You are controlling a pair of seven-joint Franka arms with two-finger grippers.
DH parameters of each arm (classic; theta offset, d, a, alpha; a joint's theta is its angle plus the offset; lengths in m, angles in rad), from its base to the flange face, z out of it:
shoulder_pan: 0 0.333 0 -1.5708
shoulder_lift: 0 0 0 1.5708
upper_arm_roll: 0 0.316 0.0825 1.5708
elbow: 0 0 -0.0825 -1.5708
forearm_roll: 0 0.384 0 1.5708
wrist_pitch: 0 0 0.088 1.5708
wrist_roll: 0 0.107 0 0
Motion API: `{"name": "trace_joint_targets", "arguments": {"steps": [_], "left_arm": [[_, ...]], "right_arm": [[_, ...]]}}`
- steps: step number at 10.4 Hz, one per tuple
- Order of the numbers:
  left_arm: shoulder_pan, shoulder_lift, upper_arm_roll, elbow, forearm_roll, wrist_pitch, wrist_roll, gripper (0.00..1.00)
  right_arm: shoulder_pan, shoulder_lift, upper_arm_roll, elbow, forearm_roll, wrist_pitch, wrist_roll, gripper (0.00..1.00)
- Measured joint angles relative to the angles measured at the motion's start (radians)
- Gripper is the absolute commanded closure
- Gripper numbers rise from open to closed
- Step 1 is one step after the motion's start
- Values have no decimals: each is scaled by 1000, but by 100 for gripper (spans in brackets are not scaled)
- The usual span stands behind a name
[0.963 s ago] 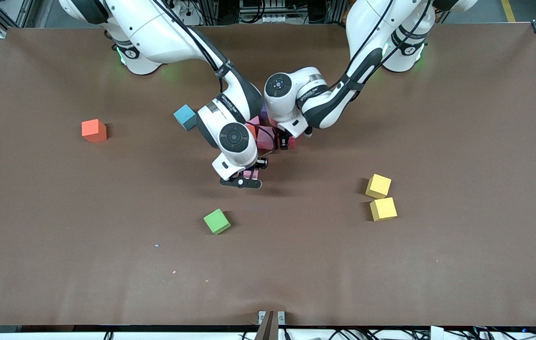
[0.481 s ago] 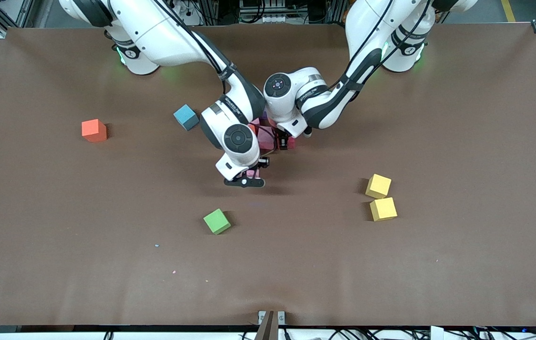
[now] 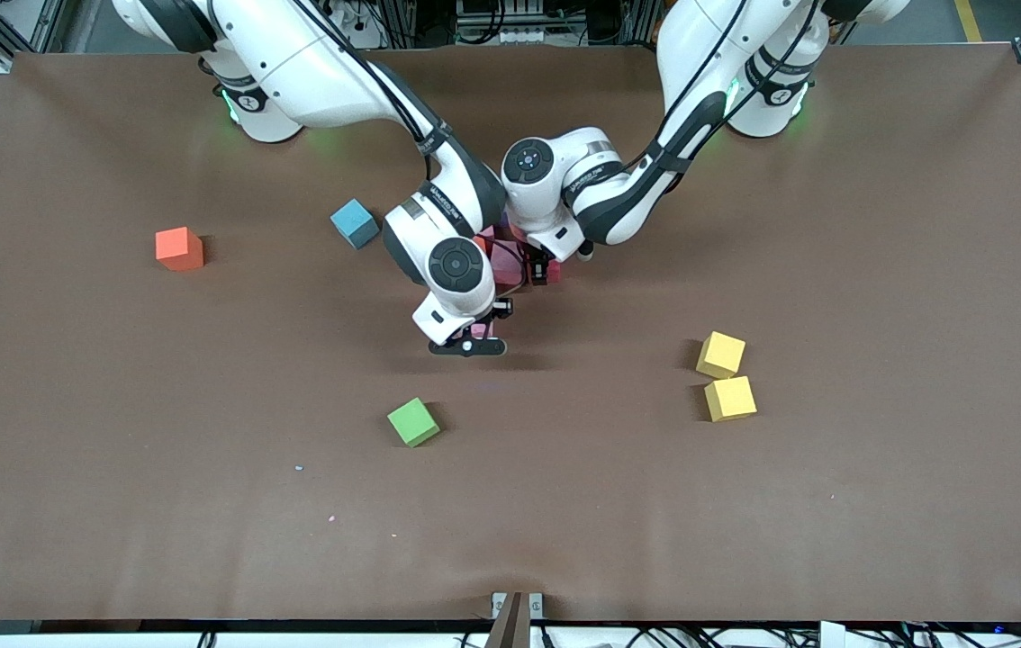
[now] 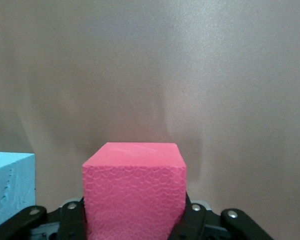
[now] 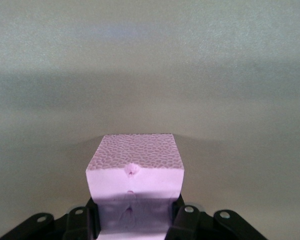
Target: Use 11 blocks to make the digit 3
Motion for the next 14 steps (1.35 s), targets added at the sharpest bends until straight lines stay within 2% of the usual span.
{"name": "trace_joint_targets", "arguments": {"steps": [2, 3, 4, 6, 7, 8, 9, 12, 13, 14], "left_arm": [[-1, 0, 0, 0, 0, 0, -2, 100], [-1, 0, 0, 0, 0, 1, -5, 100], [-2, 1, 0, 0, 0, 3, -6, 100], [-4, 1, 0, 1, 0, 6, -7, 100], [-4, 1, 0, 1, 0, 6, -7, 97], [-5, 2, 0, 1, 0, 6, -7, 86], [-6, 2, 0, 2, 0, 6, -7, 80], [-8, 3, 1, 3, 0, 6, -7, 81], [-8, 3, 1, 3, 0, 6, -7, 78], [-8, 3, 1, 3, 0, 6, -7, 18]], "right_arm": [[0, 0, 0, 0, -3, 0, -3, 94], [0, 0, 0, 0, -4, 0, -4, 81], [0, 0, -1, -1, -4, 0, -5, 72], [0, 0, -1, -1, -6, 0, -9, 33], [0, 0, -1, -1, -6, 0, -11, 0], [0, 0, -1, -3, -8, -1, -12, 0], [0, 0, -1, -7, -9, -1, -12, 0], [0, 0, -2, -13, -12, 0, -12, 0], [0, 0, -2, -11, -13, 0, -12, 0], [0, -3, -2, -7, -14, 1, -12, 0]]}}
